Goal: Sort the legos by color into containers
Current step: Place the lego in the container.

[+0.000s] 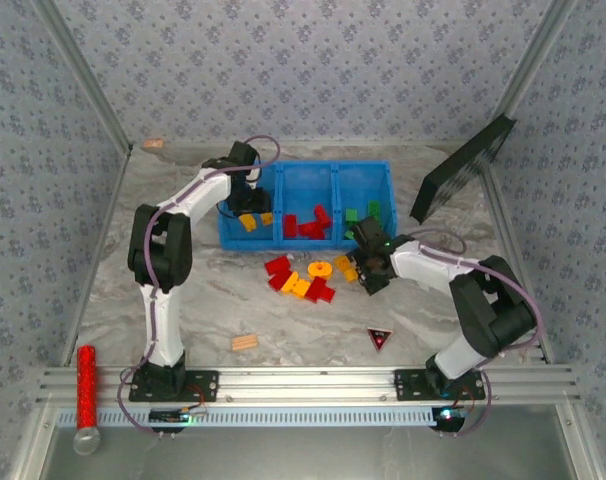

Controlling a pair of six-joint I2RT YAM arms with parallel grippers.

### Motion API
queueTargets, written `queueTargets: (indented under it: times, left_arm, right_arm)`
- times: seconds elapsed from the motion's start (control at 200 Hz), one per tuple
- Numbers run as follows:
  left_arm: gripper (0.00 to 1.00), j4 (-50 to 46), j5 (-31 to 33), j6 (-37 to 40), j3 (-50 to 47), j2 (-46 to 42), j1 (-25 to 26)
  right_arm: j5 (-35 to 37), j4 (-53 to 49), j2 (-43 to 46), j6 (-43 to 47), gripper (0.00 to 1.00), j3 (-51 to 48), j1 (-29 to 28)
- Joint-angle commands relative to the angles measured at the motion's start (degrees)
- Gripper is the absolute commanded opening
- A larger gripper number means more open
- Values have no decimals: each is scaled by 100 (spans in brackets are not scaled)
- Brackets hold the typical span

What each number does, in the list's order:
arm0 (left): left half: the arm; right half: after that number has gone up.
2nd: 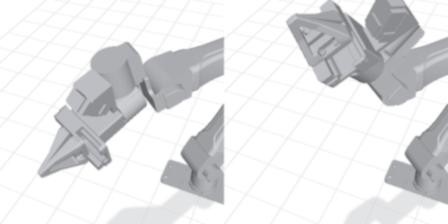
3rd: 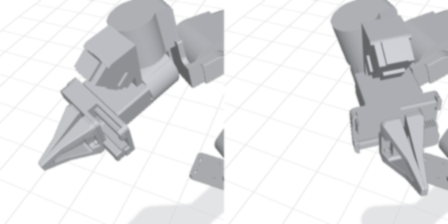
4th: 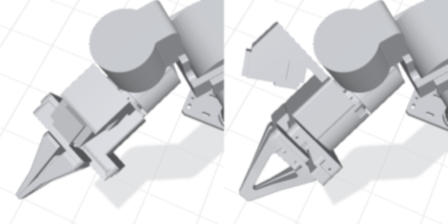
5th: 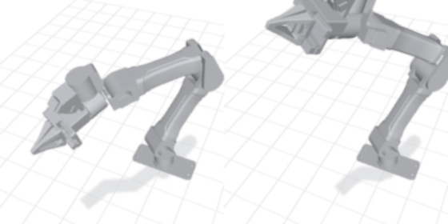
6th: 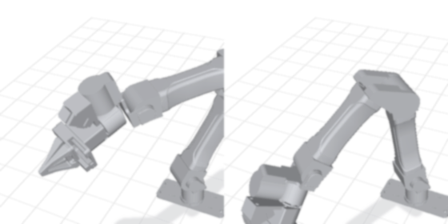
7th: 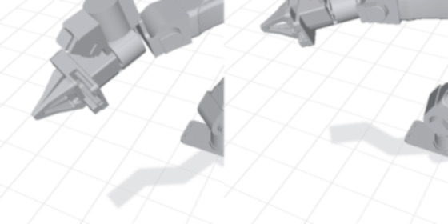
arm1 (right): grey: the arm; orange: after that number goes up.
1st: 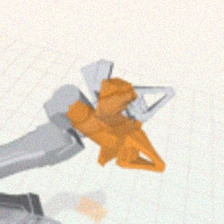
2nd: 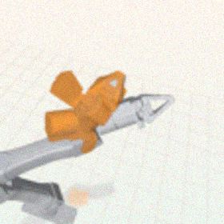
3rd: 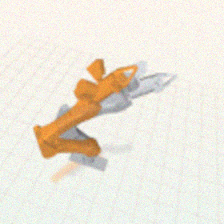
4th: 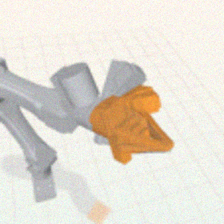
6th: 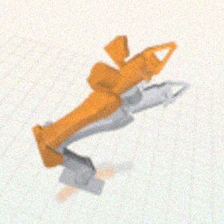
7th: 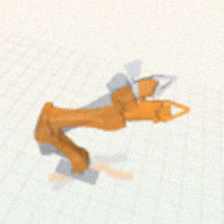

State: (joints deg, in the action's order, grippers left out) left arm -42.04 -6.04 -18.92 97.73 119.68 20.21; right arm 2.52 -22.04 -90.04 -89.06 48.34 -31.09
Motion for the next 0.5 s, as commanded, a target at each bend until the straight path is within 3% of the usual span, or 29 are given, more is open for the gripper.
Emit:
queueTargets:
  times: [0.0,0.285,0.495]
  left_arm:
    - [50,-133,-72,90,72,-271,-26]
    - [51,-238,-135,134,28,-730,-34]
    - [53,-387,-248,185,75,-1209,-91]
  right_arm:
    - [-117,-19,-227,89,70,241,32]
    - [-395,-278,-675,260,60,358,13]
    - [-526,-597,-813,689,40,419,-11]
